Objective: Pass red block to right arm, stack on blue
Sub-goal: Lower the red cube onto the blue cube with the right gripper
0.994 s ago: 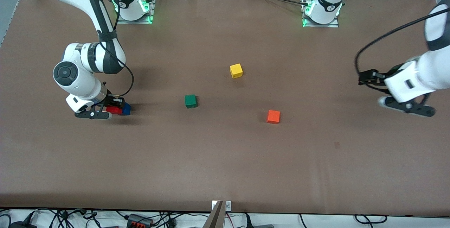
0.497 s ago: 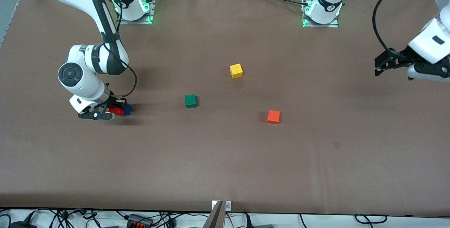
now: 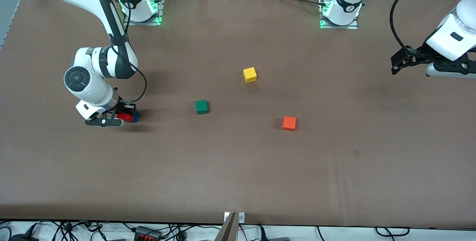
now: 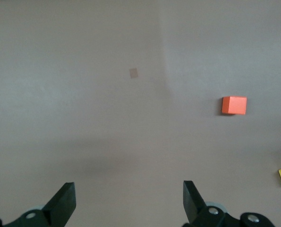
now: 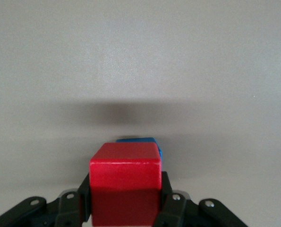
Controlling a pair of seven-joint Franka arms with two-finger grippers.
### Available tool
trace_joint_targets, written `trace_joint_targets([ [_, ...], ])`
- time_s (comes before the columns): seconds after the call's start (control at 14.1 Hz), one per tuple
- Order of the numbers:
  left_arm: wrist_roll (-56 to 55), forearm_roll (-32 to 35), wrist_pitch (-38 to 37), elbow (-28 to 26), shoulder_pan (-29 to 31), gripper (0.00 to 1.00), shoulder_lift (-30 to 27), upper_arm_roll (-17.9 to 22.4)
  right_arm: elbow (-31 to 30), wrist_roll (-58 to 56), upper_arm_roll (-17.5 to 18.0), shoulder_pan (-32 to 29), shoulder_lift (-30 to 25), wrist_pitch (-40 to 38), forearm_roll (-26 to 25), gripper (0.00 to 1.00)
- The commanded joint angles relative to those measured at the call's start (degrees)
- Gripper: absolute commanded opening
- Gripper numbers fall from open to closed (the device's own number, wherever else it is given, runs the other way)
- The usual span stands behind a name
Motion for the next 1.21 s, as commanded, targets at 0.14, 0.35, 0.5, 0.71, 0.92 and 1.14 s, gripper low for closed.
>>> trace_joint_targets([
  [0.14, -0.59, -2.77, -1.16, -0.95, 0.02, 1.00, -1.26, 0.96, -0.93, 0.67, 0.09, 0.07, -1.01, -1.18, -0.09, 0.00],
  [0.35, -0.06, -3.31, -1.24, -0.95, 1.52, 1.00, -1.08, 0.87, -1.20, 0.67, 0.09, -0.01, -0.92, -1.18, -0.09, 0.00],
  [0.5, -0.06, -3.31, -1.33, -0.95, 1.78, 1.00, -1.08, 0.87, -1.37, 0.67, 0.00, -0.10, -0.92, -1.18, -0.09, 0.00],
  [0.71, -0.15, -3.31, -1.42, -0.86, 1.87, 1.00, -0.82, 0.87, -1.28, 1.46, 0.00, -0.01, -1.27, -1.79, -0.09, 0.96],
  [0.92, -0.06, -3.31, -1.68, -0.07, 1.78, 1.00, -0.47, 0.70, 0.12, 1.46, -0.26, -0.19, -3.20, -6.18, -0.09, 1.00],
  [1.14, -0.33, -3.05, -2.21, 2.20, 1.70, 1.00, 1.10, 0.34, 3.01, 1.46, -0.61, -0.45, -5.30, -10.83, -0.09, 1.00],
])
